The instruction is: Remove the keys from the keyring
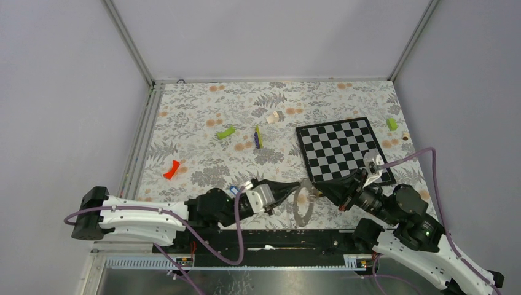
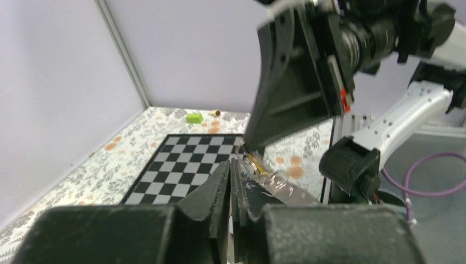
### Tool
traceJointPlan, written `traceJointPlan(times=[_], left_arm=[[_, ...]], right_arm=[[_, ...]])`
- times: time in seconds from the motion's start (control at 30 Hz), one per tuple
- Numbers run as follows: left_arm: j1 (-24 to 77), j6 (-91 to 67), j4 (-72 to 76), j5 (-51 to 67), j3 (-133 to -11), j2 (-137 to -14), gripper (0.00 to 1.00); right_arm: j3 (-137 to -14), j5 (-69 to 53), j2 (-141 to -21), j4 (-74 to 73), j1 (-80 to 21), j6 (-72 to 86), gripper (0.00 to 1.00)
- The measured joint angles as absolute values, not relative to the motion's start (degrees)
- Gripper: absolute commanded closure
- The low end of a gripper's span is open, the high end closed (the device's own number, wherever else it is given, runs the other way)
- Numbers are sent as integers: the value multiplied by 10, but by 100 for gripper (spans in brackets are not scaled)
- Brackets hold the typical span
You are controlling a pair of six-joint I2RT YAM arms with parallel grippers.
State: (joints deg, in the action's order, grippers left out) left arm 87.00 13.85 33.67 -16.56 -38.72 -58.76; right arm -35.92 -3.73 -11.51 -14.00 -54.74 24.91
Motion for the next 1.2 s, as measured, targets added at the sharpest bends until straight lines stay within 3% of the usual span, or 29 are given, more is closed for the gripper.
traceJointPlan(times=[0.2, 0.47, 1.0, 1.2], left_arm=[[870, 138, 360, -170, -387, -548, 79], [870, 135, 361, -170, -380, -545, 78], [870, 116, 357, -147, -379, -572, 76], [870, 109, 355, -133, -379, -594, 69]], right_arm=[[-382, -4, -125, -203, -547, 204, 100], [-440, 1, -172, -217, -547, 142, 100], [-430, -102, -158, -160, -547, 50, 100], [-419, -134, -157, -129, -547, 31, 100]])
